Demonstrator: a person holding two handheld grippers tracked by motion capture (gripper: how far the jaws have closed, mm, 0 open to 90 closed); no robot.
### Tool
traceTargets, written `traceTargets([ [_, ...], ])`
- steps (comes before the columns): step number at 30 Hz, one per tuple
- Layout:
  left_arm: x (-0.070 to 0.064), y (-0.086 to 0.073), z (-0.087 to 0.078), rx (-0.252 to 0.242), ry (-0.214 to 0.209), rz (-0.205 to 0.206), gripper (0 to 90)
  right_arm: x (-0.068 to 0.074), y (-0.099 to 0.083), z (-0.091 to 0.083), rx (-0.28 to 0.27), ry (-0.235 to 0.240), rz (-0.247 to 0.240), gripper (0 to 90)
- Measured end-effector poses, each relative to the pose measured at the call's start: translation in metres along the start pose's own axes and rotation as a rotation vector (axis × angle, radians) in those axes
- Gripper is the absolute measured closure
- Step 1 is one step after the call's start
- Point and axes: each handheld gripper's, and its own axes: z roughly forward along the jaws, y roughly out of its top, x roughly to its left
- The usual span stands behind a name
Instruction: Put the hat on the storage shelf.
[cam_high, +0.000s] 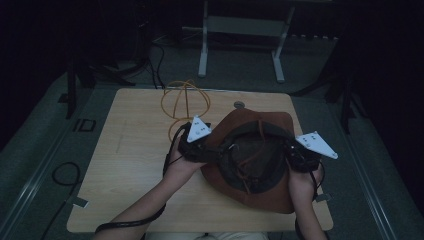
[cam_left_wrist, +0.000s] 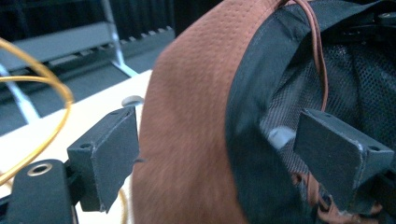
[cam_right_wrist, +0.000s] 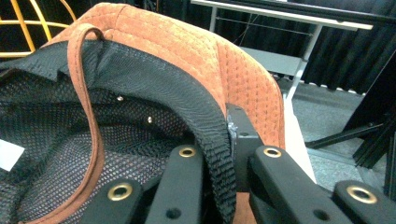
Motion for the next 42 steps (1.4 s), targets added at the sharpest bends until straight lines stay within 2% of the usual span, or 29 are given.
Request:
traceTargets([
  [1,0.000,0.003,0.004,0.012,-0.008,-0.005,14.6,0.001,0.000,0.000,-0.002,0.005,0.000,85.4],
  [2,-0.001,0.006,0.011,0.038,0.014,0.017,14.7,0.001,0.001,0.000,-0.005,0.007,-0.002,85.5],
  [3,-0.001,0.006,0.014,0.057,0.024,0.019,14.7,0.002,0.001,-0.001,-0.007,0.009,-0.002,85.5],
  [4,-0.001,0.006,0.016,0.067,0.031,0.010,14.7,0.002,0.002,-0.001,-0.010,0.009,-0.005,85.5],
  [5,-0.001,0.006,0.018,0.076,0.019,-0.001,15.2,0.002,0.003,-0.002,-0.016,0.008,-0.007,85.5],
  [8,-0.002,0.003,0.022,0.119,0.027,0.004,15.5,0.003,0.005,-0.004,-0.034,0.013,-0.009,85.5],
  [12,-0.003,-0.001,0.027,0.134,0.035,0.000,19.6,0.005,0.008,-0.008,-0.064,0.038,-0.019,85.5],
  [13,-0.003,-0.001,0.028,0.131,0.027,-0.001,22.4,0.007,0.009,-0.008,-0.071,0.047,-0.022,85.5],
  [15,-0.005,0.000,0.031,0.134,0.046,0.011,26.6,0.010,0.010,-0.010,-0.072,0.052,-0.032,85.5],
  [20,-0.006,0.000,0.034,0.140,0.070,0.030,54.6,0.016,0.012,-0.012,-0.080,0.071,-0.049,85.5],
  [21,-0.006,0.000,0.034,0.140,0.070,0.030,54.6,0.018,0.012,-0.012,-0.080,0.072,-0.052,85.5],
  [22,-0.006,0.000,0.037,0.137,0.088,0.027,68.6,0.018,0.013,-0.014,-0.083,0.075,-0.051,85.5],
  [25,-0.005,0.001,0.041,0.127,0.098,0.006,82.5,0.021,0.013,-0.015,-0.084,0.079,-0.053,85.4],
  [27,-0.003,0.003,0.043,0.116,0.112,-0.007,84.7,0.023,0.013,-0.016,-0.080,0.075,-0.058,85.3],
  [29,0.001,0.006,0.043,0.093,0.117,-0.036,85.3,0.024,0.012,-0.017,-0.076,0.078,-0.055,85.2],
  [32,0.003,0.011,0.041,0.056,0.153,-0.038,85.4,0.027,0.009,-0.019,-0.064,0.084,-0.055,85.0],
  [35,0.000,0.018,0.039,0.026,0.201,0.009,85.5,0.031,0.004,-0.023,-0.061,0.088,-0.053,84.8],
  [37,-0.003,0.022,0.037,0.014,0.219,0.059,85.7,0.033,-0.001,-0.026,-0.059,0.097,-0.043,84.3],
  [38,-0.005,0.023,0.036,0.003,0.227,0.070,85.8,0.033,-0.004,-0.028,-0.057,0.102,-0.039,83.8],
  [42,-0.012,0.026,0.033,-0.029,0.226,0.100,85.9,0.031,-0.012,-0.034,-0.050,0.122,-0.022,76.7],
])
